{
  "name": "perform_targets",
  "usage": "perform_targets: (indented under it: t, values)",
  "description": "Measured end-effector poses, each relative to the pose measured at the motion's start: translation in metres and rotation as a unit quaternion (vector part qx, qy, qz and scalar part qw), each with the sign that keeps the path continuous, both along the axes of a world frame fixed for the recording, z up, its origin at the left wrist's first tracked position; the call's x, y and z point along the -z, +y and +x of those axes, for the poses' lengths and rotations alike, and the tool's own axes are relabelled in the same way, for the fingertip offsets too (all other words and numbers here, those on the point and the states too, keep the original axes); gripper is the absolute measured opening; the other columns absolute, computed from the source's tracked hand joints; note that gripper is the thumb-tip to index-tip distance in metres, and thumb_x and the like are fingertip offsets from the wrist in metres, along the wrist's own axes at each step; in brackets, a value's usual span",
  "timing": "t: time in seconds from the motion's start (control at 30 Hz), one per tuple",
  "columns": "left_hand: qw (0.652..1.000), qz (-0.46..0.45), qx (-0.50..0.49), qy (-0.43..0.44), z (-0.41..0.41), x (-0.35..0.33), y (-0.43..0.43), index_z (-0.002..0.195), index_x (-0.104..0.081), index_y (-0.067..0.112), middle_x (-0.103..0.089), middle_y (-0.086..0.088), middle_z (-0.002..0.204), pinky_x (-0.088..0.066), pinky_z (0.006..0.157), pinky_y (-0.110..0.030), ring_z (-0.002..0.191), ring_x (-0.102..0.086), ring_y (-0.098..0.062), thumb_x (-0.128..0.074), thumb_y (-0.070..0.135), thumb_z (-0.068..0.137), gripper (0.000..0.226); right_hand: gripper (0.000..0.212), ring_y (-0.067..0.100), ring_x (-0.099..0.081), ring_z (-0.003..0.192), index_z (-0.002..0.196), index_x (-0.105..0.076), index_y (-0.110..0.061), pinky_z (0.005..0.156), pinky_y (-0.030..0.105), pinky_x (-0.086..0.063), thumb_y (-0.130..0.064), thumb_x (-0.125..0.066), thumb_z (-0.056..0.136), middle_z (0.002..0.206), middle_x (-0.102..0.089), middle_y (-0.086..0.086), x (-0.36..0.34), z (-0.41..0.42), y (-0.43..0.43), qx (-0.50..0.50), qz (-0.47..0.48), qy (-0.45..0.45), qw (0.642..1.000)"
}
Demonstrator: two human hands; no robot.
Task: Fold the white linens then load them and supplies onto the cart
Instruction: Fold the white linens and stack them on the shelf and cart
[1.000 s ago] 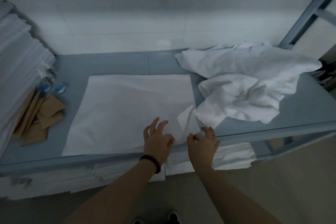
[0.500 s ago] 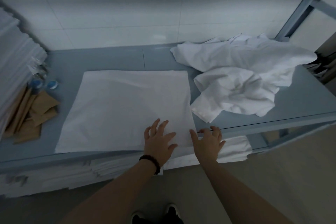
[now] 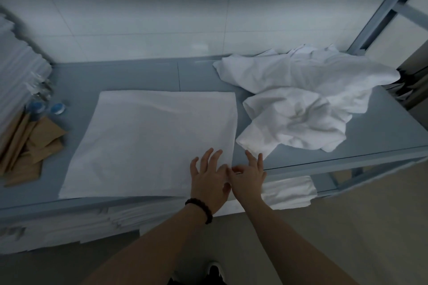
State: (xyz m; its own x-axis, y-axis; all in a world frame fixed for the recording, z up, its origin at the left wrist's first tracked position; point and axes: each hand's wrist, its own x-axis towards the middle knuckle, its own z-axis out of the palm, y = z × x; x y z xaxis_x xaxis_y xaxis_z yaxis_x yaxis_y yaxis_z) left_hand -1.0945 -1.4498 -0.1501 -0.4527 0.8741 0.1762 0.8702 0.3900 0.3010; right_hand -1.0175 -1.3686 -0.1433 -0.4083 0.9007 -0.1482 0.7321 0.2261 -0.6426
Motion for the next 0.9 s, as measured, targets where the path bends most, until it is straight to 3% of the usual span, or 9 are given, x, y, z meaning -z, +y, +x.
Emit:
perform_targets:
  t: [0.13,0.27,0.4,0.47,0.53,0.63,0.7,0.8,0.9]
  values:
    - [0.996,0.077,-0.032,-0.032,-0.022,-0.01,-0.01,0.073,-0.073,0.016,-0.06,-0.008,0.128,-0.037,0.1,-0.06,0.128,-0.048,-0.034,-0.08,0.012,0.072,0.008,0.017,0.019,-0.002,0.148,0.085,-0.077,-0.015,0.119,0.045,-0.001,-0.023,-0.063,0.091,0.155,-0.028,-0.002,-0.009,-0.01,-0.002,-0.046,0.023,0.053,0.997]
    - [0.988,0.106,-0.056,-0.096,-0.045,-0.014,-0.025,0.077,-0.074,0.014,-0.055,-0.003,0.134,-0.024,0.109,-0.046,0.136,-0.035,-0.027,-0.071,0.018,0.084,0.008,0.013,0.023,-0.003,0.148,0.1,-0.07,-0.019,0.119,0.047,-0.003,-0.024,-0.066,0.089,0.156,-0.027,0.001,-0.017,-0.018,-0.004,-0.119,0.068,0.067,0.988]
    - [0.982,0.148,-0.049,-0.111,-0.059,-0.022,-0.04,0.073,-0.071,0.016,-0.056,-0.004,0.129,-0.028,0.104,-0.046,0.133,-0.038,-0.028,-0.076,0.019,0.078,0.009,0.038,0.026,0.0,0.148,0.124,-0.059,-0.031,0.117,0.055,-0.004,-0.032,-0.068,0.087,0.159,-0.018,0.0,-0.027,-0.027,-0.004,-0.243,0.12,0.032,0.962]
    - [0.979,0.166,-0.046,-0.112,-0.066,-0.031,-0.047,0.073,-0.07,0.017,-0.057,-0.004,0.128,-0.028,0.103,-0.044,0.131,-0.039,-0.028,-0.078,0.022,0.078,0.011,0.028,0.026,0.0,0.148,0.113,-0.067,-0.031,0.115,0.061,-0.001,-0.035,-0.067,0.085,0.156,-0.025,-0.002,-0.034,-0.035,-0.004,-0.291,0.149,0.023,0.945]
    - [0.979,0.163,-0.053,-0.107,-0.073,-0.041,-0.056,0.073,-0.071,0.017,-0.057,-0.004,0.128,-0.029,0.103,-0.046,0.132,-0.039,-0.029,-0.078,0.025,0.078,0.012,0.015,0.026,-0.009,0.148,0.095,-0.074,-0.027,0.113,0.065,0.0,-0.032,-0.07,0.082,0.146,-0.043,0.0,-0.042,-0.045,-0.008,-0.309,0.178,0.033,0.934]
    - [0.985,0.142,-0.053,-0.084,-0.083,-0.055,-0.071,0.082,-0.073,0.016,-0.055,-0.008,0.133,-0.03,0.103,-0.051,0.134,-0.038,-0.033,-0.076,0.026,0.08,0.01,0.005,0.032,-0.039,0.136,0.082,-0.077,-0.022,0.107,0.073,-0.007,-0.023,-0.075,0.077,0.107,-0.07,0.0,-0.048,-0.062,-0.019,-0.323,0.235,0.067,0.915]
    - [0.985,0.148,-0.051,-0.069,-0.088,-0.065,-0.08,0.088,-0.074,0.017,-0.053,-0.009,0.136,-0.029,0.104,-0.051,0.134,-0.038,-0.035,-0.075,0.021,0.081,0.008,0.008,0.026,-0.049,0.128,0.086,-0.078,-0.022,0.109,0.07,-0.002,-0.023,-0.072,0.081,0.09,-0.073,-0.004,-0.05,-0.071,-0.031,-0.331,0.246,0.074,0.908]
    - [0.982,0.162,-0.086,-0.051,-0.095,-0.079,-0.09,0.08,-0.075,0.017,-0.058,-0.006,0.132,-0.025,0.104,-0.045,0.133,-0.04,-0.033,-0.075,0.012,0.08,0.005,0.021,0.016,-0.05,0.124,0.092,-0.077,-0.024,0.113,0.059,0.009,-0.037,-0.062,0.088,0.09,-0.073,-0.006,-0.055,-0.083,-0.044,-0.339,0.238,0.088,0.906]
    - [0.977,0.174,-0.113,-0.043,-0.101,-0.093,-0.099,0.073,-0.074,0.015,-0.063,-0.008,0.123,-0.031,0.1,-0.049,0.128,-0.045,-0.035,-0.078,0.011,0.077,0.007,0.02,0.016,-0.05,0.123,0.092,-0.076,-0.022,0.112,0.059,0.01,-0.038,-0.067,0.084,0.094,-0.073,-0.006,-0.062,-0.093,-0.044,-0.347,0.251,0.099,0.898]
